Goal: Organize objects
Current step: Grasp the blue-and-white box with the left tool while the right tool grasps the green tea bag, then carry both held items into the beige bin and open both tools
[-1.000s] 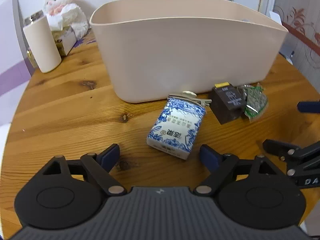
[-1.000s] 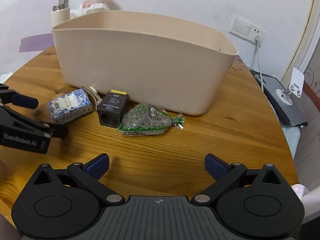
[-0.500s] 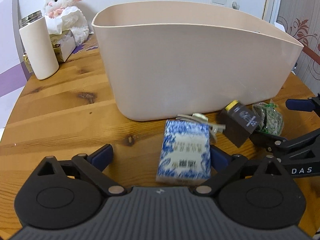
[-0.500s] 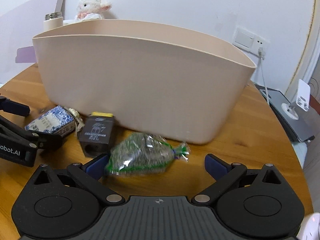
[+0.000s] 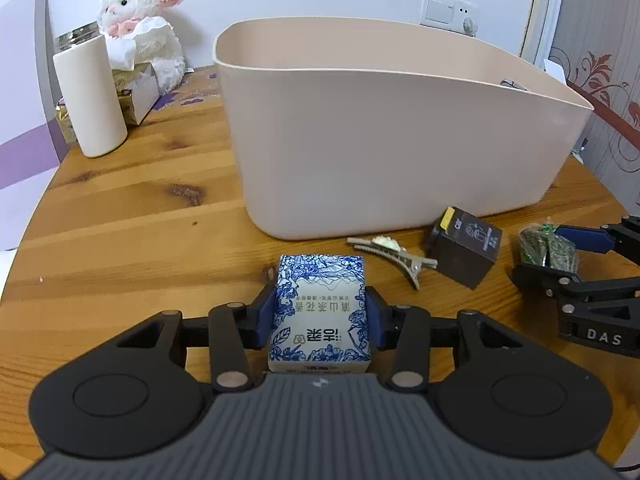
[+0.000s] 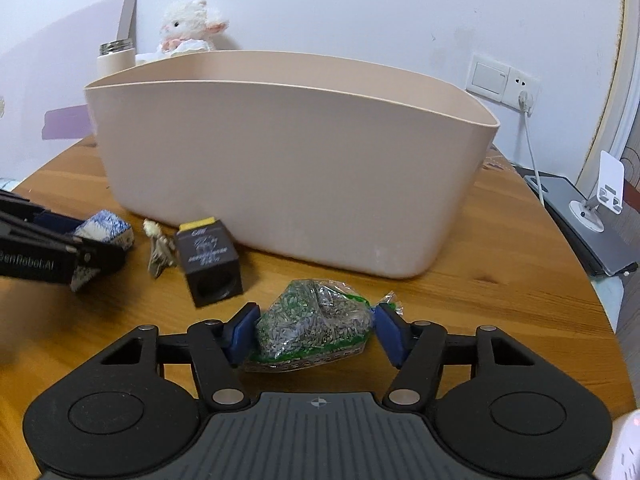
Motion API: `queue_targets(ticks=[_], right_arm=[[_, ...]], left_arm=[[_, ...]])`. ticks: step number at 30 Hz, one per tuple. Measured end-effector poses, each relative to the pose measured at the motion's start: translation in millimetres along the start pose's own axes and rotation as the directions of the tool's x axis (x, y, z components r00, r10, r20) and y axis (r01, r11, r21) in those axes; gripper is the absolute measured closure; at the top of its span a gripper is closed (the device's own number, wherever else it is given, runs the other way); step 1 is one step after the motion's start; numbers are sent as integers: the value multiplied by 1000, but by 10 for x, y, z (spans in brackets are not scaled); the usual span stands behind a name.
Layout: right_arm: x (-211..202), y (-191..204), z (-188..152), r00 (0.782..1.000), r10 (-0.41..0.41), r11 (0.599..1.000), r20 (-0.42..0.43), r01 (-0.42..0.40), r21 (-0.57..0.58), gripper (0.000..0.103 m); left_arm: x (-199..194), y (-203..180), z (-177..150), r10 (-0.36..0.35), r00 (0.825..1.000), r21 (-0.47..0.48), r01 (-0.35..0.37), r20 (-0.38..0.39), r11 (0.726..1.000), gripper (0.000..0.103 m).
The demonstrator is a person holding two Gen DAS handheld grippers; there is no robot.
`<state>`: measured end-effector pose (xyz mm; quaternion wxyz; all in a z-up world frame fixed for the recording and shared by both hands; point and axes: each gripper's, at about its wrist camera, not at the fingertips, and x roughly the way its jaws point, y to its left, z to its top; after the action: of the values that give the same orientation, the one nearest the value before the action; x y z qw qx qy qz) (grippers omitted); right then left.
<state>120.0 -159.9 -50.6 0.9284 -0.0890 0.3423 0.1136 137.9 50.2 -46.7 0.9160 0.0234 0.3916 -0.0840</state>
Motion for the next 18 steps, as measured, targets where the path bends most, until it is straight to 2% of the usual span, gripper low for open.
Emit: queue_targets(ticks=[4, 7, 12, 18], right_arm=[[-207, 38, -29, 999, -4, 1000, 36, 5, -6, 43], [-387, 42, 14, 997, -4, 1000, 80, 4, -4, 43], [-700, 16, 115, 987, -20, 1000, 162, 21, -3, 43], [-949, 11, 319, 960, -18, 1000, 278, 20, -4, 43]], left_arm=[[-91, 45, -45, -14, 1000, -30, 14, -8, 999, 55], [-218, 35, -68, -9, 1000, -25, 10, 15, 1000, 55], [-536, -33, -17, -2, 997, 8, 1, 79, 1000, 55], [-884, -123, 153, -13, 985, 34, 7, 171, 999, 55]])
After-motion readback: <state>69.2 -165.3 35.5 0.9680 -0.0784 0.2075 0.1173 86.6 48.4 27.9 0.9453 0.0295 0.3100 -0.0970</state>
